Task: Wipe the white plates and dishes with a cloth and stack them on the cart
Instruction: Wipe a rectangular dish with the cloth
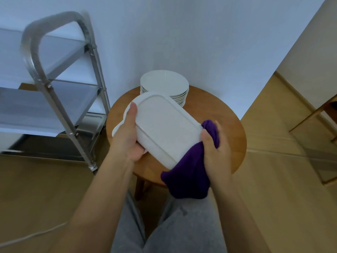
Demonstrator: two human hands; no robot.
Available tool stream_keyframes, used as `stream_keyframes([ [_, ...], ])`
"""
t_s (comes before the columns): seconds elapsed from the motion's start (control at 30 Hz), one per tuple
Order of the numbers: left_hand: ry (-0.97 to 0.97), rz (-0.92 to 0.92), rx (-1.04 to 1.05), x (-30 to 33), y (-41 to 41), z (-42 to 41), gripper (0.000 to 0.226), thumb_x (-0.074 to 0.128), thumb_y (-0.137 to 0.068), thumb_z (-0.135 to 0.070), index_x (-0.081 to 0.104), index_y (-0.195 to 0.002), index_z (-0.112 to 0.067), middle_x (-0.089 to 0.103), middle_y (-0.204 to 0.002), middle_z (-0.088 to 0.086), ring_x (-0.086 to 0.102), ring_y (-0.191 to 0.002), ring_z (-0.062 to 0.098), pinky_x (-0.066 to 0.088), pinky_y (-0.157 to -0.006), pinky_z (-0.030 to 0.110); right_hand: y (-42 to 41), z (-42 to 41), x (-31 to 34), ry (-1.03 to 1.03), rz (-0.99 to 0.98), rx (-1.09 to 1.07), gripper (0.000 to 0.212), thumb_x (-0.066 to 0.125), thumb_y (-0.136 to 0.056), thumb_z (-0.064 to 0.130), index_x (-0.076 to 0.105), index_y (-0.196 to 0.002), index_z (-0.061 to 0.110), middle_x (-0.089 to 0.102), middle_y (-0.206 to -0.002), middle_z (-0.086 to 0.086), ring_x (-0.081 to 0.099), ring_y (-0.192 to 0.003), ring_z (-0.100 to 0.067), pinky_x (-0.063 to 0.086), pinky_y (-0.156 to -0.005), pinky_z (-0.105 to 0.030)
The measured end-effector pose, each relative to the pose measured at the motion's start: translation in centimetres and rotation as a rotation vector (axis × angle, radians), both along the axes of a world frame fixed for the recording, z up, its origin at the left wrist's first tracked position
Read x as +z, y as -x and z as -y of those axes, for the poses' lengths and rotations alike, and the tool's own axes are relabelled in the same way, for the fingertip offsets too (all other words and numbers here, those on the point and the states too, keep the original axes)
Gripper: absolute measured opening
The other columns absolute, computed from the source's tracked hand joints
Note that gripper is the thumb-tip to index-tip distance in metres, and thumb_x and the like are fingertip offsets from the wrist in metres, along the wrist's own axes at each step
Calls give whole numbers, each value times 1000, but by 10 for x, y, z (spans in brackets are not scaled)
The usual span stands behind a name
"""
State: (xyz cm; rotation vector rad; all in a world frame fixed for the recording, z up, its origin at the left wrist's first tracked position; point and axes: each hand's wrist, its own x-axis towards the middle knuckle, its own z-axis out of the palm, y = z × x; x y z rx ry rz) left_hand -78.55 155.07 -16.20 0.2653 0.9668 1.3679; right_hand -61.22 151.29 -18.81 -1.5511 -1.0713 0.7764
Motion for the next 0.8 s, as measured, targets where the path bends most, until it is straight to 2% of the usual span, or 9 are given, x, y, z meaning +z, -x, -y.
stream_keyframes([
  [0.1,24,-28,57,-7,-20,10,31,61,-78,-53,58,-96,-28,74,-89,-1,69,-84,22,58,-69,40,24,10,-17,23,-16,-221,54,44,-97,38,23,-146,34,24,-152,5,26,-136,-13,22,-103,-24],
  [0.2,41,-36,43,-18,-43,31,27,55,-80,-58,56,-86,-31,74,-73,-7,71,-75,19,59,-67,39,38,12,-17,-18,82,-362,48,42,-99,31,31,-145,24,16,-156,-4,17,-141,-18,18,-105,-24],
  [0.27,0,-28,-46,-21,-53,43,39,46,-83,-61,64,-89,-28,74,-77,-6,72,-75,18,59,-67,36,51,13,-14,-70,237,-318,45,40,-99,31,39,-142,19,19,-156,-9,17,-142,-24,18,-114,-35],
  [0.37,-71,-119,-168,-25,-59,54,51,42,-69,-70,75,-78,-31,75,-86,-6,70,-87,16,54,-83,37,72,14,-7,-169,401,-60,52,28,-95,44,40,-141,23,24,-155,-5,24,-140,-22,29,-111,-43],
  [0.43,-88,-105,-130,-23,-53,56,51,48,-57,-68,68,-84,-30,74,-83,-10,71,-81,12,56,-75,31,74,9,-2,-184,495,145,55,26,-93,46,37,-143,25,24,-155,0,25,-140,-19,34,-110,-40],
  [0.53,-43,22,-65,-16,-38,48,46,53,-66,-64,59,-99,-33,74,-95,-2,70,-88,20,59,-72,35,61,6,-5,-309,575,343,48,43,-93,35,44,-139,21,32,-151,-3,33,-136,-20,39,-105,-35],
  [0.63,-61,40,36,-11,-22,40,34,48,-86,-56,58,-101,-28,74,-96,2,71,-86,21,59,-72,38,41,8,-23,-446,663,312,40,49,-92,29,54,-130,16,41,-144,-11,37,-129,-17,36,-102,-25],
  [0.73,-79,-51,155,-4,-6,30,30,52,-85,-51,54,-104,-27,73,-95,-1,71,-80,15,59,-71,36,21,3,-35,-295,522,219,34,49,-96,27,55,-128,17,38,-145,-7,35,-128,-12,27,-102,-15],
  [0.8,-107,-154,143,-3,-2,26,24,53,-85,-48,53,-99,-29,72,-92,-5,70,-79,12,59,-67,33,11,-2,-39,-177,464,162,30,49,-97,22,55,-126,18,42,-139,-3,40,-122,-11,25,-93,-2],
])
